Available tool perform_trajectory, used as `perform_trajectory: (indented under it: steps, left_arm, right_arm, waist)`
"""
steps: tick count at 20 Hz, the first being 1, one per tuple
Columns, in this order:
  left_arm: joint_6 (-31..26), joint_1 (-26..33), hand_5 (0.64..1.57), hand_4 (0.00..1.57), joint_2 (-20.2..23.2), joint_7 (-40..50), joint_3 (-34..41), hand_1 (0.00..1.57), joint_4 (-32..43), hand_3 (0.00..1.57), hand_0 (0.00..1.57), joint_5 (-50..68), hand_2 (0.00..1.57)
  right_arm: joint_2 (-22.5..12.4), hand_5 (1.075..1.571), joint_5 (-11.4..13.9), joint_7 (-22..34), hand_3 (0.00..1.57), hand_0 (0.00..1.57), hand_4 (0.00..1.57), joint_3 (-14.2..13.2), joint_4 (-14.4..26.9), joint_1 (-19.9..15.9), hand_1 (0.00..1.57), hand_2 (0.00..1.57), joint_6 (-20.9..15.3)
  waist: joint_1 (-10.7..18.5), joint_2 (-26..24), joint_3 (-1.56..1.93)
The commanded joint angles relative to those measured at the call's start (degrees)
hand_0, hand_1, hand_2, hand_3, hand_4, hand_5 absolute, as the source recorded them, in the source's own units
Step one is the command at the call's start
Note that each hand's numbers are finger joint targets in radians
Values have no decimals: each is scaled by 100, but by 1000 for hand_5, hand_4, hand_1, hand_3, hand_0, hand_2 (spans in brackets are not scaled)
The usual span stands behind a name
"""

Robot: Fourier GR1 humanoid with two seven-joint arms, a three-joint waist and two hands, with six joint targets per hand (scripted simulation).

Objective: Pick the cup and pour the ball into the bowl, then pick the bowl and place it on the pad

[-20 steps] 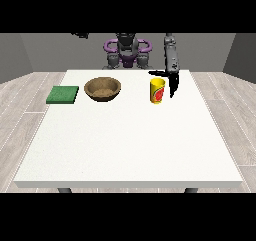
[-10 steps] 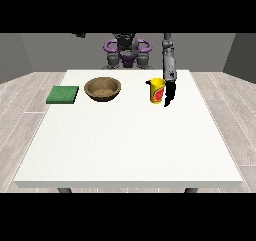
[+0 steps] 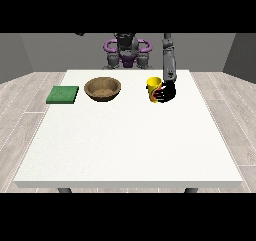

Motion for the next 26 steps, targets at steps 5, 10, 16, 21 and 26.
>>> perform_trajectory:
  steps: [5, 10, 16, 21, 26]
  left_arm:
    - [1066, -550, 1499, 1118, 15, 1018, -661, 1354, -26, 1571, 1354, -878, 1571]
    - [2062, -1064, 1526, 1096, -296, 2044, -1394, 1394, 0, 1571, 1394, -1831, 1571]
    - [3156, -1509, 1558, 1010, -360, 2968, -1911, 1425, 248, 1571, 1425, -2836, 1571]
    - [3350, -2101, 1562, 971, -450, 3974, -2176, 1415, 646, 1571, 1415, -3412, 1571]
    - [4114, -2303, 1567, 805, -469, 4747, -2918, 1370, 1092, 1571, 1370, -4632, 1571]
  right_arm:
    - [-19, 1557, -170, 72, 0, 0, 185, -183, 572, 179, 0, 0, 124]
    - [44, 1560, -55, 96, 0, 0, 238, -80, 979, 74, 0, 0, 71]
    - [178, 1561, 127, -609, 0, 0, 292, -79, 1278, 182, 0, 0, 363]
    - [66, 1563, -9, -240, 0, 0, 332, 35, 1198, -15, 0, 0, 396]
    - [-56, 1564, -58, -213, 0, 0, 337, -196, 1733, -410, 0, 0, 310]
  waist:
    - [202, -790, -9]
    - [242, -1105, -5]
    - [211, -857, -6]
    - [34, -893, -9]
    - [268, -1011, 0]
